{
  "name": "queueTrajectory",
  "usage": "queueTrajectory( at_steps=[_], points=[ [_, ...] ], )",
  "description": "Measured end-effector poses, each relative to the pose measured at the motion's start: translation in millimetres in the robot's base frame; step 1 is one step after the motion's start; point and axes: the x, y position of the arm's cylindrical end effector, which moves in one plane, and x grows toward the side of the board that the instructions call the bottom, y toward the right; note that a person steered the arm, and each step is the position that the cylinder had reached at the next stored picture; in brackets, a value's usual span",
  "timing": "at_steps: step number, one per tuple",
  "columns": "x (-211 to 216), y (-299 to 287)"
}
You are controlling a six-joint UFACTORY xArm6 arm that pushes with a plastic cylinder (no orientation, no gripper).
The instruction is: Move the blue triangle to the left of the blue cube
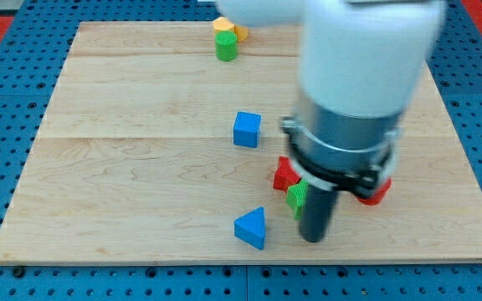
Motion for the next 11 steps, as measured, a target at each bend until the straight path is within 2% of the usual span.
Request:
queueTrajectory(
  at_steps=[1, 2, 3, 5, 7, 9, 11],
  points=[
    [23.7, -9.2],
    [19.9, -81.5],
    [-9.8, -131.1],
    [-74.8, -125.0],
    [-114.9, -111.8],
    [-142.6, -99.9],
    [-152.2, -99.0]
  ],
)
